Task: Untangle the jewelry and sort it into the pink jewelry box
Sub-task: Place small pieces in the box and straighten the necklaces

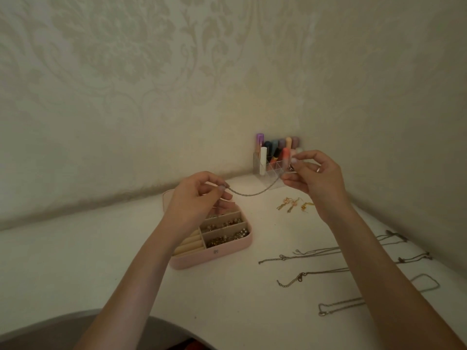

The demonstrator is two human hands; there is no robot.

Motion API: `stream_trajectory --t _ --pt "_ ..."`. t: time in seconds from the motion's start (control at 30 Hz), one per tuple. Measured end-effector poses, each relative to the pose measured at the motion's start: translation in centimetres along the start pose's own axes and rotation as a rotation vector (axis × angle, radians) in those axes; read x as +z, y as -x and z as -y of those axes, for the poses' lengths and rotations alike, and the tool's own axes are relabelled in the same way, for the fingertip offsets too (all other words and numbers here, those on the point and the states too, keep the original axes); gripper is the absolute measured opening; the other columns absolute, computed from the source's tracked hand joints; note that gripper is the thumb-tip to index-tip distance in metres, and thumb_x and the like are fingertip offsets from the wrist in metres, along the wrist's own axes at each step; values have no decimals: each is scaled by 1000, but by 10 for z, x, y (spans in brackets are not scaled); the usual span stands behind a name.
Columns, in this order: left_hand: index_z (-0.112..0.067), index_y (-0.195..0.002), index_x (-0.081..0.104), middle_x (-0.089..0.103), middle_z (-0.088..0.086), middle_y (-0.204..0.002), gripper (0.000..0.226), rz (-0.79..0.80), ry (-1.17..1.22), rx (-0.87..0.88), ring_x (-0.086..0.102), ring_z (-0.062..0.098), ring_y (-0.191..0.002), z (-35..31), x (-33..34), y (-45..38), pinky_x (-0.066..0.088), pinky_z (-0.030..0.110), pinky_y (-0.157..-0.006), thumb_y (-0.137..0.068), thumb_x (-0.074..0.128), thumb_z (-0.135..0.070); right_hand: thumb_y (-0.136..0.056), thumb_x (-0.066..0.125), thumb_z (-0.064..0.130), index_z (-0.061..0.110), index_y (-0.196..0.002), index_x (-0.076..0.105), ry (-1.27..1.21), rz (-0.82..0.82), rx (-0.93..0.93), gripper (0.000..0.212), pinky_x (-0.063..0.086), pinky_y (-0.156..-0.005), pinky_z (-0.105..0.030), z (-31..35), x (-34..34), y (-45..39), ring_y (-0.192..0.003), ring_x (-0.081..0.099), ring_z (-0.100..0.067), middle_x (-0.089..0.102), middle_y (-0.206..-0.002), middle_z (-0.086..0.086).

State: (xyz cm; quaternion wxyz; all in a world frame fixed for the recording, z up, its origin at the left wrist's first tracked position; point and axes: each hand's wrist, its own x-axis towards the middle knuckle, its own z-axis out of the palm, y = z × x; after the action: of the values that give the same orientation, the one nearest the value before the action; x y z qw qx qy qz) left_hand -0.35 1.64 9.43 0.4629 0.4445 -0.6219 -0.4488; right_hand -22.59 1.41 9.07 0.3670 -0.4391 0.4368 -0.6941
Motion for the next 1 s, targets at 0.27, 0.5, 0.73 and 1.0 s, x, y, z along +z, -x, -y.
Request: stream_trajectory --t 0.27,0.5,0.73,1.0 --pt "-16 -75 64 70 6 -68 25 61 -394 9 67 13 -58 23 -7 7 56 32 -60 -87 55 3 -88 61 1 10 -85 60 52 48 6 9 57 -56 -24 1 3 3 -56 68 -16 67 -80 -12" --pt "-61 -65 61 64 -36 -76 42 182 -747 14 63 -3 -87 29 -14 13 53 37 -85 -67 47 -21 -88 61 2 4 -94 59 8 182 63 7 57 -57 -26 -4 26 14 -59 70 -21 69 -74 -12" --pt "-23 -109 62 75 2 -88 34 176 -196 -5 70 13 -89 23 2 16 54 24 -84 -80 70 -5 -89 61 2 3 -93 60 24 355 58 4 58 -57 -27 -4 68 24 -58 69 -21 69 -72 -12" --pt "-10 -73 64 69 5 -65 17 -25 -383 78 62 6 -57 39 -25 14 48 12 -59 -76 71 5 -81 72 12 10 -81 67 559 336 -106 6 55 -63 -25 -21 45 14 -63 68 -13 72 -70 -1"
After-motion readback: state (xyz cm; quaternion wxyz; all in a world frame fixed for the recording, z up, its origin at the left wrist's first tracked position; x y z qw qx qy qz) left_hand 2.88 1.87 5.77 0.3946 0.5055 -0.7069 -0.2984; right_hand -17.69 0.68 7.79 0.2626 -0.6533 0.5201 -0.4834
